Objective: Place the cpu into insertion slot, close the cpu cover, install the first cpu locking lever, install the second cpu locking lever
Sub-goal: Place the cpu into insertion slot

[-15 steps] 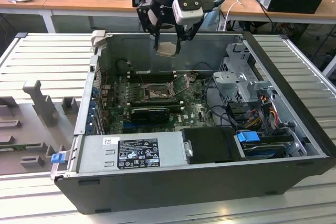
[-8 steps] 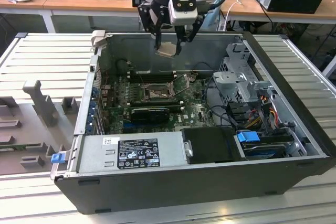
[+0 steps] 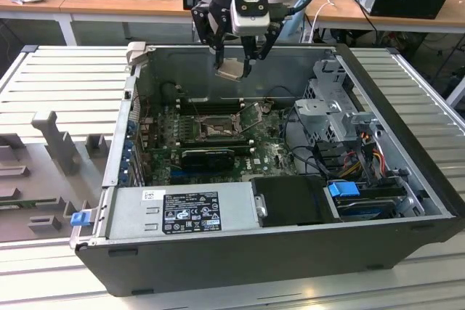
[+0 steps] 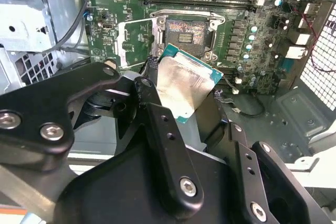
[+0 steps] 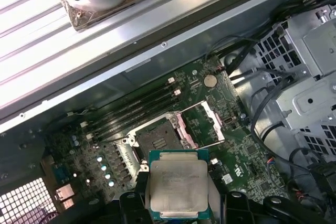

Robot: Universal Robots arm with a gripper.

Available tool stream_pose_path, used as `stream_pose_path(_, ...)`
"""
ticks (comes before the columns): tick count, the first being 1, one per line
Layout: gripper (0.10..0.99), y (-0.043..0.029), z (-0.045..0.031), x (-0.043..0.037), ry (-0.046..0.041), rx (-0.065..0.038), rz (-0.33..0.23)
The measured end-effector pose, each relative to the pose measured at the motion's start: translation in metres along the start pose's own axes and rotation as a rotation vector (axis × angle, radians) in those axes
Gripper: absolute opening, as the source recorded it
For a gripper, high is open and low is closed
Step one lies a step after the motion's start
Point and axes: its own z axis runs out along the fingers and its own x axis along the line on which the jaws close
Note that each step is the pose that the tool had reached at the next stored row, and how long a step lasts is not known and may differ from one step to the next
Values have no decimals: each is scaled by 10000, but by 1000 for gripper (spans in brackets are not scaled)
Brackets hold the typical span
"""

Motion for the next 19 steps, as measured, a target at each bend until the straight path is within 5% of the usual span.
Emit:
stream_pose_path(4, 529, 0, 2, 0, 4, 2, 49)
stream_pose_path(19, 529, 0, 11, 0, -165, -39, 2010)
